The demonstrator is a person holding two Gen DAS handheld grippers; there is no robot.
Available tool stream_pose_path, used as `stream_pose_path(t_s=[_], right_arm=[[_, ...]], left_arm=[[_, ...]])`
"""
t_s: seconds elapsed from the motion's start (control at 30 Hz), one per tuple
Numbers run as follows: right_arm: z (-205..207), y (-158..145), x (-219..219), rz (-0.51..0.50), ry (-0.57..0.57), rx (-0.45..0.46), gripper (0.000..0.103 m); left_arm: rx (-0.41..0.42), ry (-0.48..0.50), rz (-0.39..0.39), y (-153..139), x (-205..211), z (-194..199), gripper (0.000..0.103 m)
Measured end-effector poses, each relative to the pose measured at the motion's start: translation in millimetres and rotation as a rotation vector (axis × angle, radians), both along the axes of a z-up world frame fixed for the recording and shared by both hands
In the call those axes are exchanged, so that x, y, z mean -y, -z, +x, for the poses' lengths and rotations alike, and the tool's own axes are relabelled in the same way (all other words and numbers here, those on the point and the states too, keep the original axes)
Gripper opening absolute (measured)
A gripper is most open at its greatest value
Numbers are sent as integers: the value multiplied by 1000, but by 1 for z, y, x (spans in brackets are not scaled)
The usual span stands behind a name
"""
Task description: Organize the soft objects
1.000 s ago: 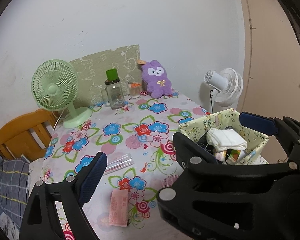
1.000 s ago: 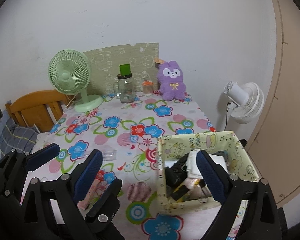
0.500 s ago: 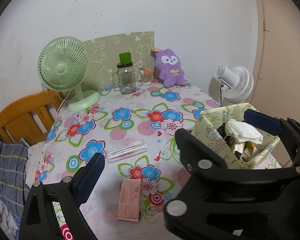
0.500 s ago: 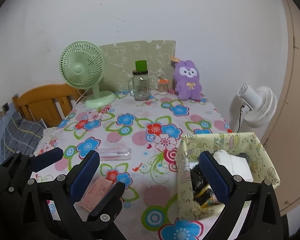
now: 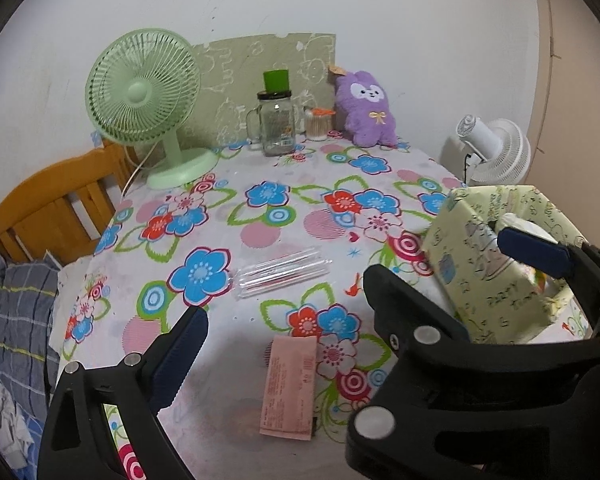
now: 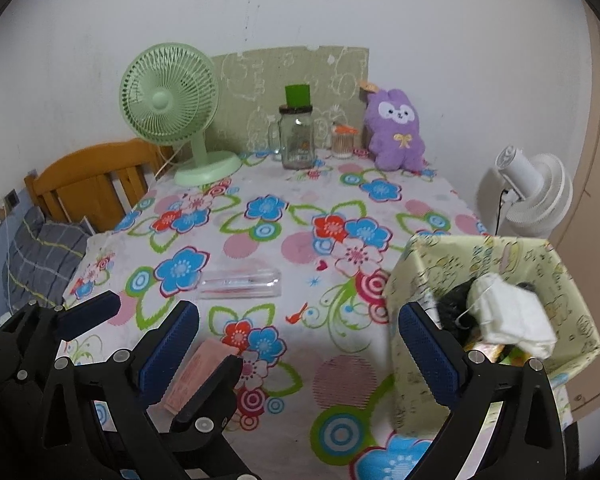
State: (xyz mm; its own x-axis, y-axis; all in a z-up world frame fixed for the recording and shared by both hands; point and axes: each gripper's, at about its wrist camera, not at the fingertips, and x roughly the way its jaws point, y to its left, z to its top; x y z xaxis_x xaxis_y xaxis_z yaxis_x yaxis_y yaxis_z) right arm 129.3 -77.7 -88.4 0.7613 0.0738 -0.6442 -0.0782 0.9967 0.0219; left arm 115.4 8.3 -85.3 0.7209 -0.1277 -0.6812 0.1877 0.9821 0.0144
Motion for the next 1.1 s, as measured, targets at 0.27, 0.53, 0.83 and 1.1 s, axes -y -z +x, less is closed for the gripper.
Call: stream_pose_path(t_s=[0.27, 0.53, 0.83, 1.1], right_arm=[[12, 25, -16, 5, -27, -50, 101], [21, 48, -24, -24, -47, -86, 101], [29, 73, -21, -9, -53, -166, 101], [34, 85, -16, -6, -64, -208, 101]], left_arm=[[-54, -38, -6, 27, -19, 12, 98], [-105, -37, 8, 51, -26, 18, 98], [-149, -30, 33, 72, -23, 23, 98], [-189, -24, 61, 83, -18, 27, 90]])
